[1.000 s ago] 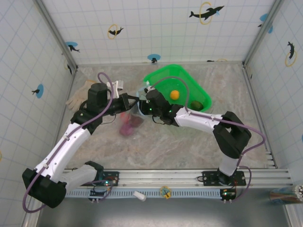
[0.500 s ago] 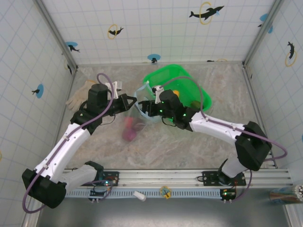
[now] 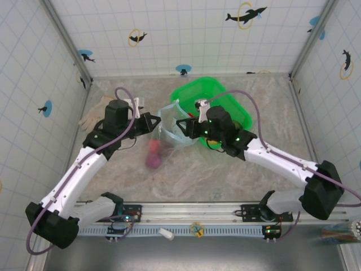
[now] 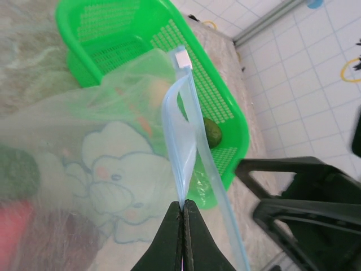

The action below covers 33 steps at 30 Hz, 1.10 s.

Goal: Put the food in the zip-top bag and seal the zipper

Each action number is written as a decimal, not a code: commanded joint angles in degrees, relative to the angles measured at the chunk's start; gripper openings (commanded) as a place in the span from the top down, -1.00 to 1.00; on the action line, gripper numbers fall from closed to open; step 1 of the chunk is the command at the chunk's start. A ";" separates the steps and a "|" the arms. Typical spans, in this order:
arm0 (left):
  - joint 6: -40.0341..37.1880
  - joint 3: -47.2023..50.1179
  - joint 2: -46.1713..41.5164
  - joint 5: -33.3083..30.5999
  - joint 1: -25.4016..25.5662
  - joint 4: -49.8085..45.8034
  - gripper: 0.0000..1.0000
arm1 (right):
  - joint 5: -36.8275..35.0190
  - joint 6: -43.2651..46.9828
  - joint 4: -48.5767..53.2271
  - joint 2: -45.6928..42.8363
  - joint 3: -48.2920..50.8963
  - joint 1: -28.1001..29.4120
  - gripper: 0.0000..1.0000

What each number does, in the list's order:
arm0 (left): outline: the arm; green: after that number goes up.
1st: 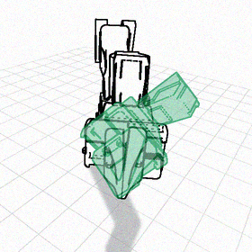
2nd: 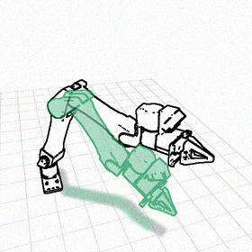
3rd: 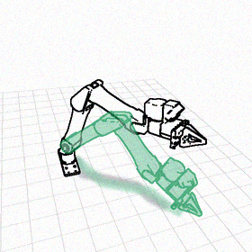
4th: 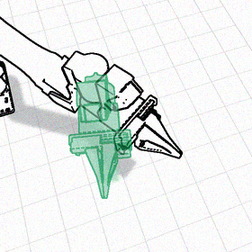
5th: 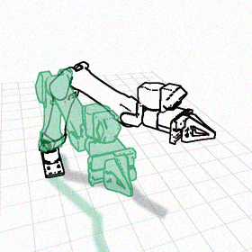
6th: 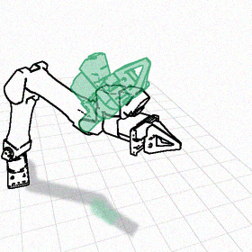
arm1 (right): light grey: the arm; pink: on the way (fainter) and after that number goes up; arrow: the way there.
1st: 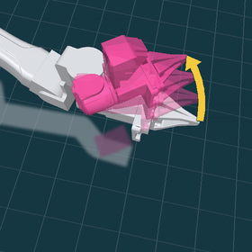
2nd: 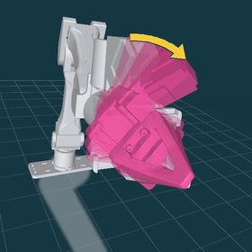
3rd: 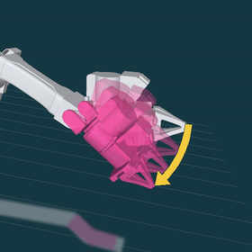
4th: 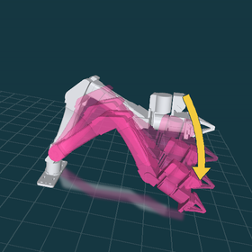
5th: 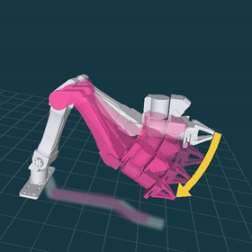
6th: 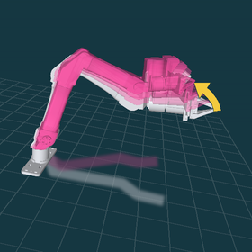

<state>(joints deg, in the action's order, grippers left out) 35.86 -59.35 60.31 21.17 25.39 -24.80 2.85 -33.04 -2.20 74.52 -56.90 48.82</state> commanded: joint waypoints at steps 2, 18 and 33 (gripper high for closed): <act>-5.73 -7.04 -0.81 -8.08 -0.50 -6.07 1.00 | -2.70 2.89 3.69 -5.16 1.36 -0.68 -0.17; -9.30 -10.35 2.91 -6.12 -0.51 -11.09 1.00 | -12.87 6.60 17.94 -8.38 3.37 -10.37 -0.29; -1.22 6.93 -0.64 8.58 -0.50 10.45 1.00 | -23.09 12.79 39.25 21.54 -17.45 -22.87 -0.50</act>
<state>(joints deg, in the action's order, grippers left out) 33.69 -53.25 60.73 27.75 25.34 -18.35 -17.65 -22.48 31.90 92.55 -70.43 26.92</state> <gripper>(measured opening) 0.042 0.744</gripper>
